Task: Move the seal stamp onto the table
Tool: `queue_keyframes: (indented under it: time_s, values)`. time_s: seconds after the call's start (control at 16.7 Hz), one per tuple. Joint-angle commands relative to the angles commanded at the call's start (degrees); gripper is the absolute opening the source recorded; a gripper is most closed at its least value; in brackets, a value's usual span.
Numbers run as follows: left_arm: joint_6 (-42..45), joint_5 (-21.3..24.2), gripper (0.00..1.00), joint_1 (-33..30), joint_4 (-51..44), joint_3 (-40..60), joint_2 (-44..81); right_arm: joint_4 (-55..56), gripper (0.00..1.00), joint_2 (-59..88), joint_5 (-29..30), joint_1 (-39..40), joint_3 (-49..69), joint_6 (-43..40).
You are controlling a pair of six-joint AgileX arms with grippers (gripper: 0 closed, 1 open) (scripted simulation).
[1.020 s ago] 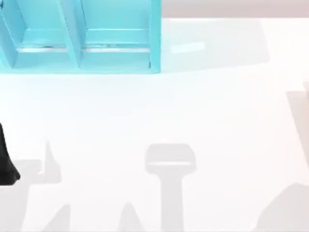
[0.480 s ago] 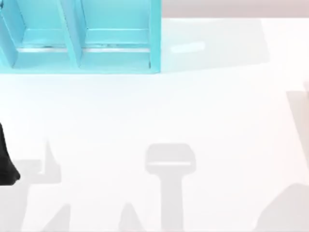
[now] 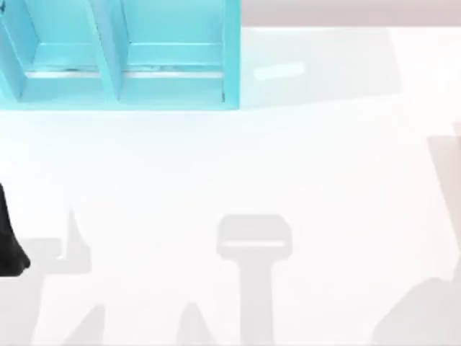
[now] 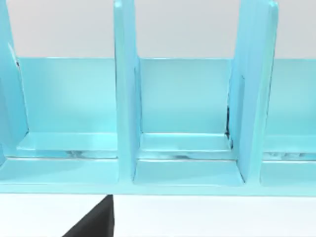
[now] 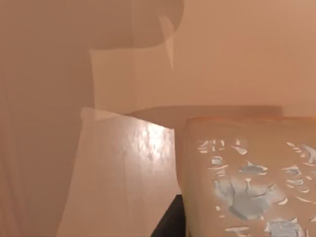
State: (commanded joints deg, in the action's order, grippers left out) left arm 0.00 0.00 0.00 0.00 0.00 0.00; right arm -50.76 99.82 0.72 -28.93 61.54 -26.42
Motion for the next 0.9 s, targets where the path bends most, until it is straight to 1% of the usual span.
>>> queue_keyframes:
  time_s: [0.12,0.3,0.54,0.78,0.9]
  values:
    - [0.00,0.00,1.00,0.00,0.00,0.00,0.00,-4.41,0.00,-3.76,1.07,0.90,1.65,3.95]
    - [0.00,0.00,1.00,0.00,0.00,0.00,0.00,-14.47,0.00,-9.87,2.53,4.02,5.59,11.45]
    - [0.00,0.00,1.00,0.00,0.00,0.00,0.00,-26.64,0.00,-14.37,2.58,13.55,11.99,20.54]
    - [0.00,0.00,1.00,0.00,0.00,0.00,0.00,-30.93,0.00,-13.36,0.63,24.78,17.27,25.61]
    - [0.00,0.00,1.00,0.00,0.00,0.00,0.00,-31.57,0.00,-12.15,-0.30,28.12,18.78,26.67]
